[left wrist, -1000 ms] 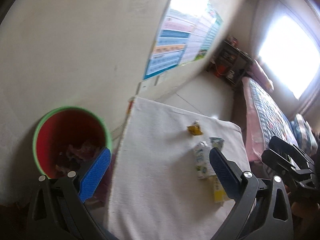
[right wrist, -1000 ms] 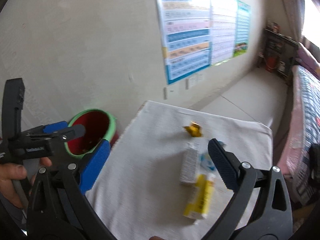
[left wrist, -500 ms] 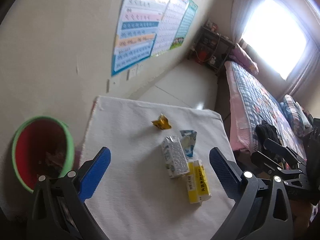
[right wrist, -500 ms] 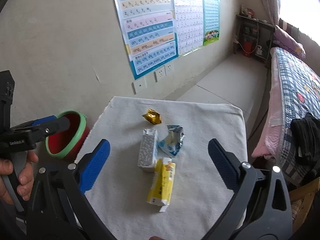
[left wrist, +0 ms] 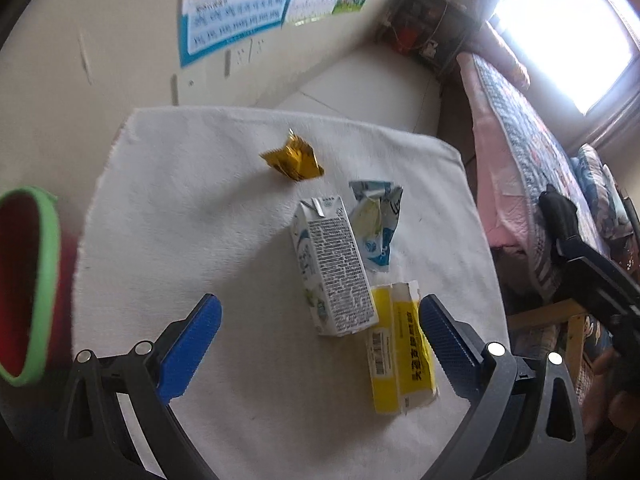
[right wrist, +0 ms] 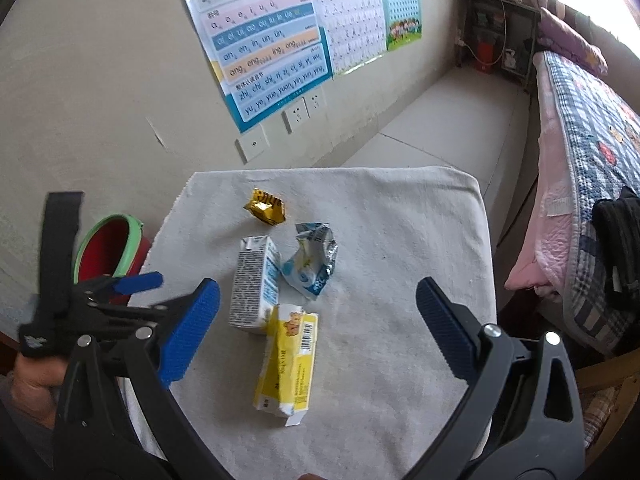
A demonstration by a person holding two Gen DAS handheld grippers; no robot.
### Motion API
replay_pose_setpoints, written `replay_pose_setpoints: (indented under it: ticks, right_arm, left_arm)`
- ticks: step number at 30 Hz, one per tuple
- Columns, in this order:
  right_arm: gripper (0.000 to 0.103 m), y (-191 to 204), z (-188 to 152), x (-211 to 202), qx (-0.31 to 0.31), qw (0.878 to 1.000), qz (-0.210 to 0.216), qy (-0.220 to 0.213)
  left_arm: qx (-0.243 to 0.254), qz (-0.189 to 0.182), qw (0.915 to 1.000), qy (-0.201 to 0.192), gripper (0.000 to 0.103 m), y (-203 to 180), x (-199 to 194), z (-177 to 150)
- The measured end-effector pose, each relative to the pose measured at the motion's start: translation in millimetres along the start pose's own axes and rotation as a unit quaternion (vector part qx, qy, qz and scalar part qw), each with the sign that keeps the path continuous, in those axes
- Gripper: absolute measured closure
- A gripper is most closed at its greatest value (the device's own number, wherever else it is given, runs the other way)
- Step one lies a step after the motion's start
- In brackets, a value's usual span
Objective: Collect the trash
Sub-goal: 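Grasp the white milk carton with the left gripper while the right grasps the foil packet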
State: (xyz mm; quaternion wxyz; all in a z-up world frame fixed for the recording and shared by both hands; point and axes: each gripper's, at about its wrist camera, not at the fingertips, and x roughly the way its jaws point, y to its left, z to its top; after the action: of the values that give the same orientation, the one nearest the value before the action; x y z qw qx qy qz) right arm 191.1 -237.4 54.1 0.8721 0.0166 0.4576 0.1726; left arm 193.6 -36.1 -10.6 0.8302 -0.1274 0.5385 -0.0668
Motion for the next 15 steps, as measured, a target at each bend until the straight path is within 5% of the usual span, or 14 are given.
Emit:
replay_pose_setpoints:
  ticks: [10,15]
  right_arm:
    - [0.006,-16.3,11.8,31.1,0.007,1.0,0.012,0.025]
    - [0.006,-20.2,13.4,53.8,0.013,0.999,0.022,0.037]
  left_arm:
    - [-0.018,0.035,0.9984,0.04,0.013,-8.8,66.6,16.1]
    - [-0.031,0.029,0.9978,0.051,0.044,4.9,75.5,14.2]
